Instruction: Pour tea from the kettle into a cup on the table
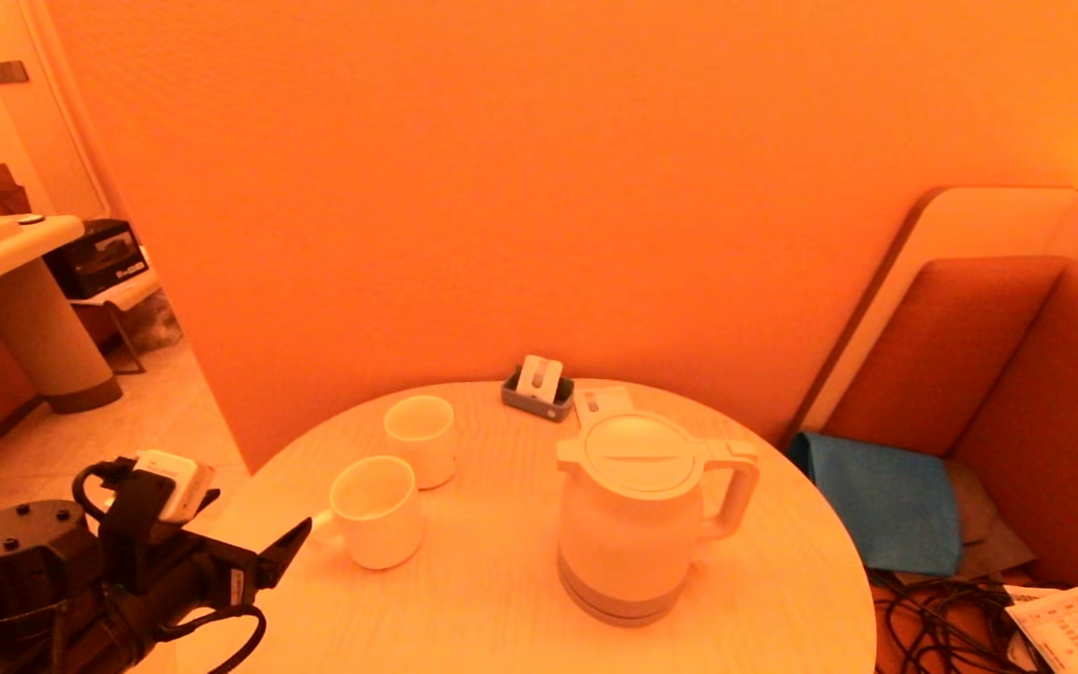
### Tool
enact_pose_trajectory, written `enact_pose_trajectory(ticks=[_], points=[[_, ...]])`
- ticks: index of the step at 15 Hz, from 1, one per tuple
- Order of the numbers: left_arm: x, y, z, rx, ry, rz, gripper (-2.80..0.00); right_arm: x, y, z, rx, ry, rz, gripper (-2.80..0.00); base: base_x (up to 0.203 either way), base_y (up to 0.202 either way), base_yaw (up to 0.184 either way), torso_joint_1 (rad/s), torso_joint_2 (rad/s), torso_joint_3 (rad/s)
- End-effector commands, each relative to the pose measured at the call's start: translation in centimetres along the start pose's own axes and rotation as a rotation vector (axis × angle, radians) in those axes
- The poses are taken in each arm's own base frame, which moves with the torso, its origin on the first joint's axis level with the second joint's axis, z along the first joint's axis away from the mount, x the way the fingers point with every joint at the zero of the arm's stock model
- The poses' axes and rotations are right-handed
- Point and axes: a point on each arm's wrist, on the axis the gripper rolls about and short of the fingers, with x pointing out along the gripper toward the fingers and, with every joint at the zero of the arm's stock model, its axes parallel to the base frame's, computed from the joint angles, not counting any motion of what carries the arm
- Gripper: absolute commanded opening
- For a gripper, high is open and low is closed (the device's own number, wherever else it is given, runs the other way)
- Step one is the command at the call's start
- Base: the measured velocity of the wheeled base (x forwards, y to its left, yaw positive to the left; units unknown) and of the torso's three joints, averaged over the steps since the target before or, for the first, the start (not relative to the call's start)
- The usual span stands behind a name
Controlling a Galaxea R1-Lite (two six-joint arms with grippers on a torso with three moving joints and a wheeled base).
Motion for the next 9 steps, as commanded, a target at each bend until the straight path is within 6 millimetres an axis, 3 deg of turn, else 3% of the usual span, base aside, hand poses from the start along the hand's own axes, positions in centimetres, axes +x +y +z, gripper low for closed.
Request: enact_pose_trajectory(ticks=[1, 7, 9], points=[[-1.8, 0.2, 1.7, 0.014, -0.09, 0.021, 0.0, 0.0, 0.0, 0.0, -0.001, 0.0, 0.0, -2.8, 0.0, 0.0, 0.0, 0.0, 0.0, 0.0], [-6.3, 0.7, 4.5, 0.022, -0.082, 0.115, 0.0, 0.0, 0.0, 0.0, -0.001, 0.0, 0.001, -2.8, 0.0, 0.0, 0.0, 0.0, 0.0, 0.0], [-8.3, 0.7, 5.0, 0.016, 0.026, 0.108, 0.0, 0.0, 0.0, 0.0, -0.001, 0.0, 0.001, -2.8, 0.0, 0.0, 0.0, 0.0, 0.0, 0.0]])
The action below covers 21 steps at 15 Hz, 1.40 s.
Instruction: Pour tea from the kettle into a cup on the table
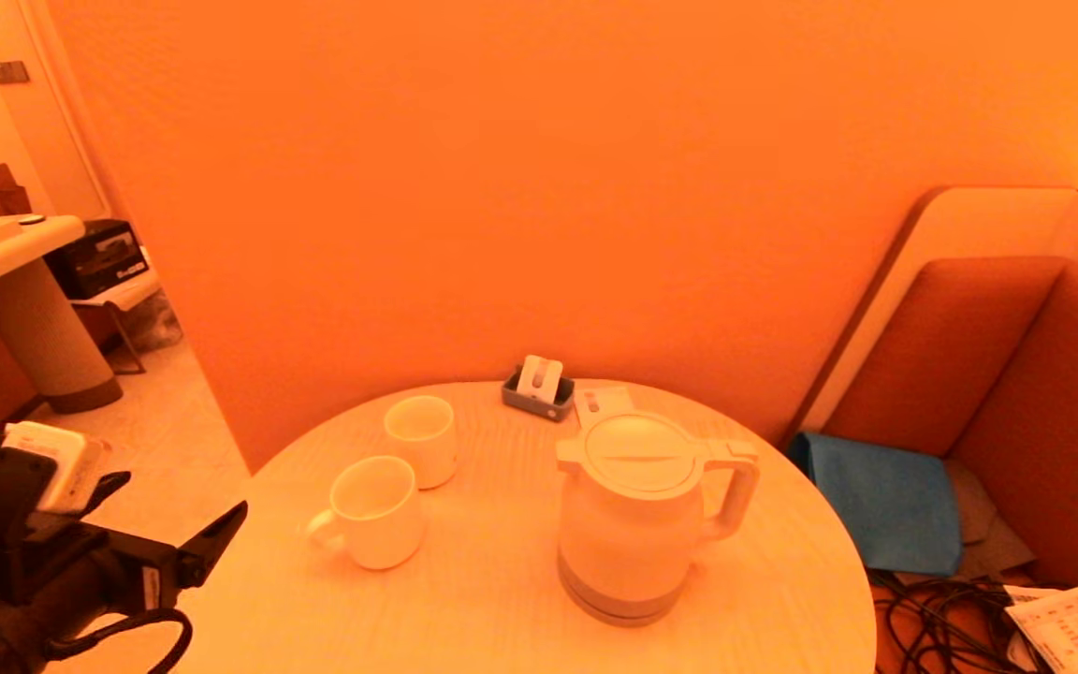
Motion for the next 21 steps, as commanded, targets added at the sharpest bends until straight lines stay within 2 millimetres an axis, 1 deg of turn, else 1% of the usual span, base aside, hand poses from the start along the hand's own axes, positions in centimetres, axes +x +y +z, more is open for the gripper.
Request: enact_pose_trajectory(ticks=[1, 2, 3, 4, 5, 8, 9, 12, 14, 19, 21], points=[[-2.7, 0.4, 1.3, -0.019, 0.083, -0.008, 0.0, 0.0, 0.0, 0.0, -0.001, 0.0, 0.0, -2.8, 0.0, 0.0, 0.0, 0.0, 0.0, 0.0], [-3.2, 0.8, 2.9, -0.074, 0.079, 0.003, 0.0, 0.0, 0.0, 0.0, -0.001, 0.0, 0.001, -2.8, 0.0, 0.0, 0.0, 0.0, 0.0, 0.0], [-3.8, 1.1, 4.0, -0.119, 0.05, 0.027, 0.0, 0.0, 0.0, 0.0, -0.001, 0.0, 0.001, -2.8, 0.0, 0.0, 0.0, 0.0, 0.0, 0.0], [-4.7, 1.2, 4.4, -0.136, 0.025, 0.056, 0.0, 0.0, 0.0, 0.0, -0.001, 0.0, 0.001, -2.8, 0.0, 0.0, 0.0, 0.0, 0.0, 0.0], [-5.6, 1.3, 4.2, -0.143, 0.014, 0.072, 0.0, 0.0, 0.0, 0.0, -0.001, 0.0, 0.0, -2.8, 0.0, 0.0, 0.0, 0.0, 0.0, 0.0], [-7.4, 1.3, 2.9, -0.144, 0.063, 0.155, 0.0, 0.0, 0.0, 0.0, -0.001, 0.0, 0.001, -2.8, 0.0, 0.0, 0.0, 0.0, 0.0, 0.0], [-7.8, 1.3, 2.3, -0.142, 0.069, 0.16, 0.0, 0.0, 0.0, 0.0, -0.001, 0.0, 0.001, -2.8, 0.0, 0.0, 0.0, 0.0, 0.0, 0.0], [-8.7, 1.2, 1.4, -0.147, 0.06, 0.165, 0.0, 0.0, 0.0, 0.0, -0.001, 0.0, 0.001, -2.8, 0.0, 0.0, 0.0, 0.0, 0.0, 0.0], [-9.8, 1.1, 0.4, -0.148, 0.051, 0.166, 0.0, 0.0, 0.0, 0.0, -0.001, 0.0, 0.001, -2.8, 0.0, 0.0, 0.0, 0.0, 0.0, 0.0], [-12.8, 1.0, -1.3, -0.149, 0.019, 0.168, 0.0, 0.0, 0.0, 0.0, -0.001, 0.0, 0.001, -2.8, 0.0, 0.0, 0.0, 0.0, 0.0, 0.0], [-13.7, 0.9, -2.2, -0.144, 0.025, 0.167, 0.0, 0.0, 0.0, 0.0, -0.001, 0.0, 0.0, -2.8, 0.0, 0.0, 0.0, 0.0, 0.0, 0.0]])
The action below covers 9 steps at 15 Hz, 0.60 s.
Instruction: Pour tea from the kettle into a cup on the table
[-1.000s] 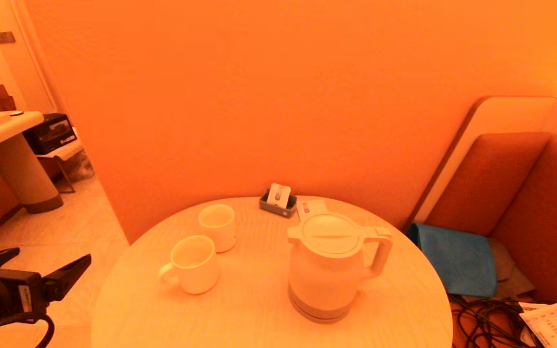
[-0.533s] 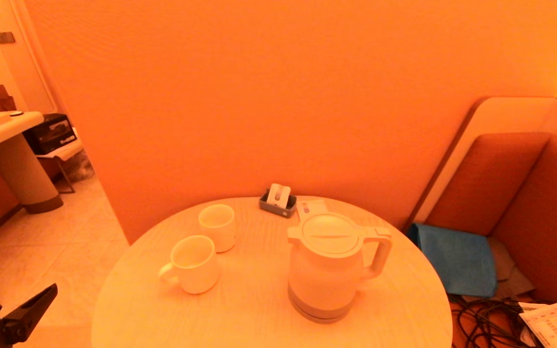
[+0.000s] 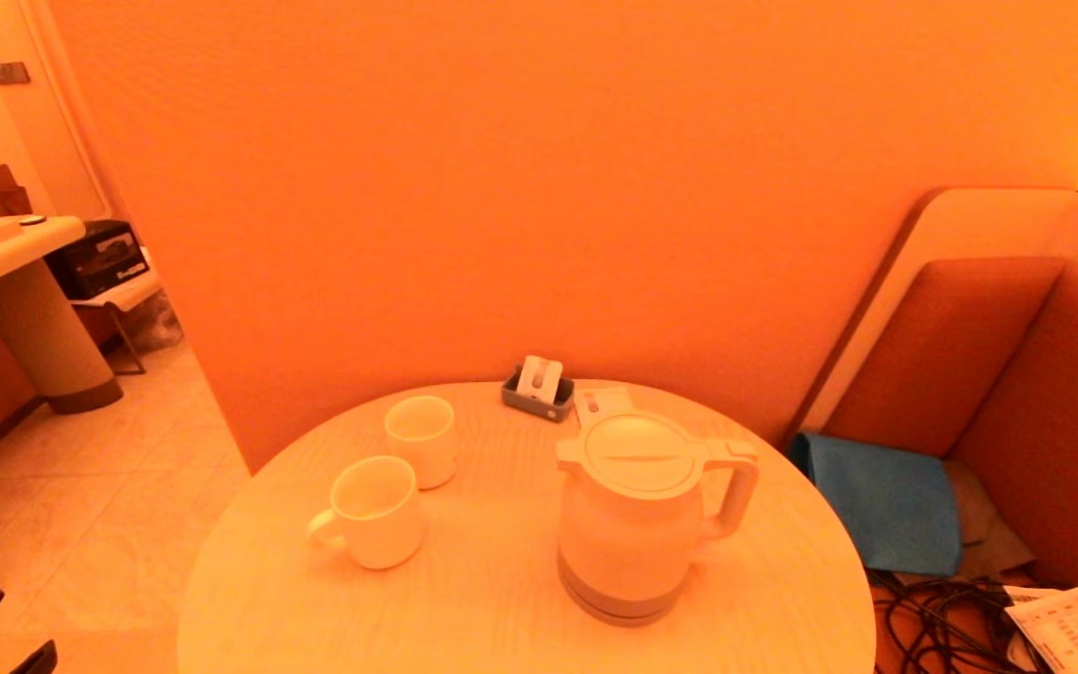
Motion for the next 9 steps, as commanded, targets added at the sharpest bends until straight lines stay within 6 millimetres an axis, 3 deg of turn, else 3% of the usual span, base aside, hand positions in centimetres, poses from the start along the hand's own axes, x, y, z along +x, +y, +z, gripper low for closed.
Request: enact_pose_trajectory(ticks=[1, 3, 4, 9], points=[[-1.2, 0.3, -0.7, -0.012, -0.049, 0.004, 0.0, 0.0, 0.0, 0.0, -0.001, -0.001, 0.002, -2.8, 0.0, 0.0, 0.0, 0.0, 0.0, 0.0], [-1.5, 0.3, -1.2, -0.011, -0.057, 0.002, 0.0, 0.0, 0.0, 0.0, -0.001, -0.001, 0.001, -2.8, 0.0, 0.0, 0.0, 0.0, 0.0, 0.0], [-1.4, 0.3, -1.6, -0.005, -0.04, 0.001, -2.8, 0.0, 0.0, 0.0, -0.001, -0.001, 0.0, -2.8, 0.0, 0.0, 0.0, 0.0, 0.0, 0.0], [-1.4, 0.2, -5.1, -0.008, -0.027, 0.0, -2.8, 0.0, 0.0, 0.0, -0.001, -0.001, 0.001, -2.8, 0.0, 0.0, 0.0, 0.0, 0.0, 0.0]])
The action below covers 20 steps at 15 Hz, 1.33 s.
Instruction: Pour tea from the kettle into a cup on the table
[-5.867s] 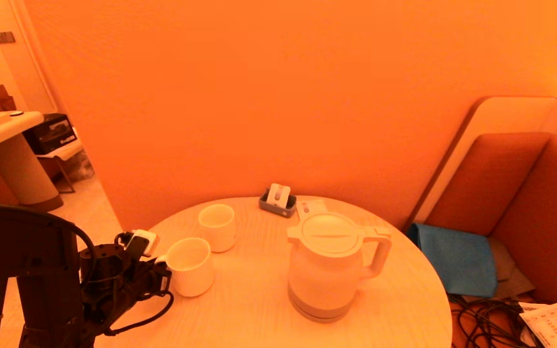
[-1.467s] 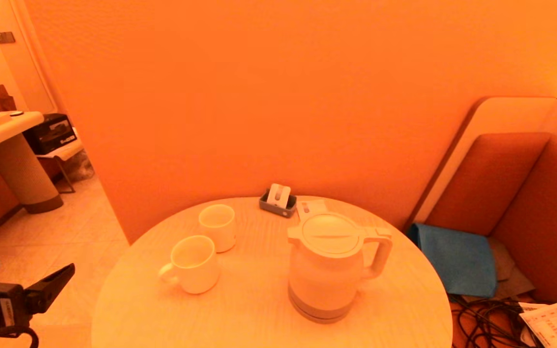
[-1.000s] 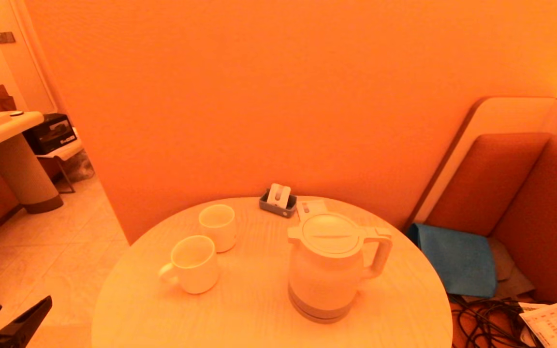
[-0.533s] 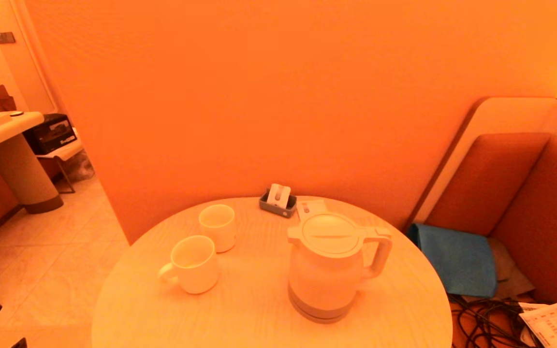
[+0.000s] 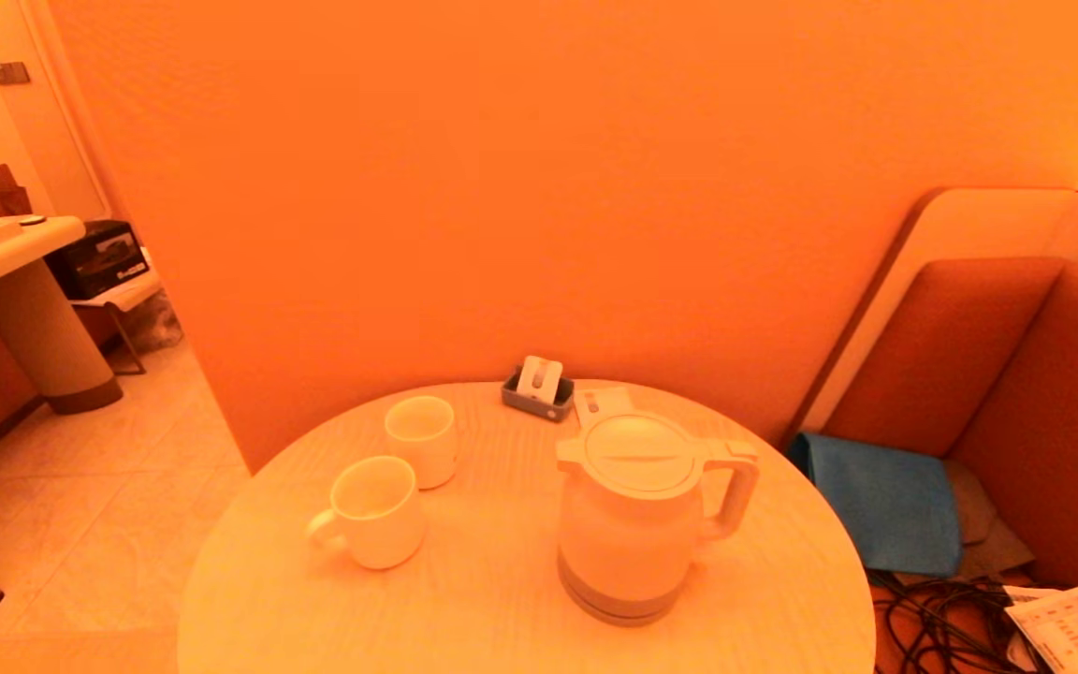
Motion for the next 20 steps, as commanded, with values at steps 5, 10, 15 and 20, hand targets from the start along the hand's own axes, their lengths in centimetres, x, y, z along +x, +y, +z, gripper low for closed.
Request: enact_pose_trajectory(ticks=[5, 10, 15, 20], points=[[0.0, 0.0, -1.1, -0.025, -0.007, 0.002, -2.8, 0.0, 0.0, 0.0, -0.001, -0.001, 0.002, -2.8, 0.0, 0.0, 0.0, 0.0, 0.0, 0.0], [0.1, -0.5, -0.4, -0.056, -0.118, -0.221, -2.8, 0.0, 0.0, 0.0, -0.001, -0.001, 0.001, -2.8, 0.0, 0.0, 0.0, 0.0, 0.0, 0.0], [-0.4, 0.0, 1.1, -0.079, -0.199, -0.063, -2.8, 0.0, 0.0, 0.0, -0.001, -0.001, 0.001, -2.8, 0.0, 0.0, 0.0, 0.0, 0.0, 0.0], [-2.2, 0.6, 5.2, -0.056, -0.37, 0.04, -2.8, 0.0, 0.0, 0.0, -0.001, -0.001, 0.002, -2.8, 0.0, 0.0, 0.0, 0.0, 0.0, 0.0]])
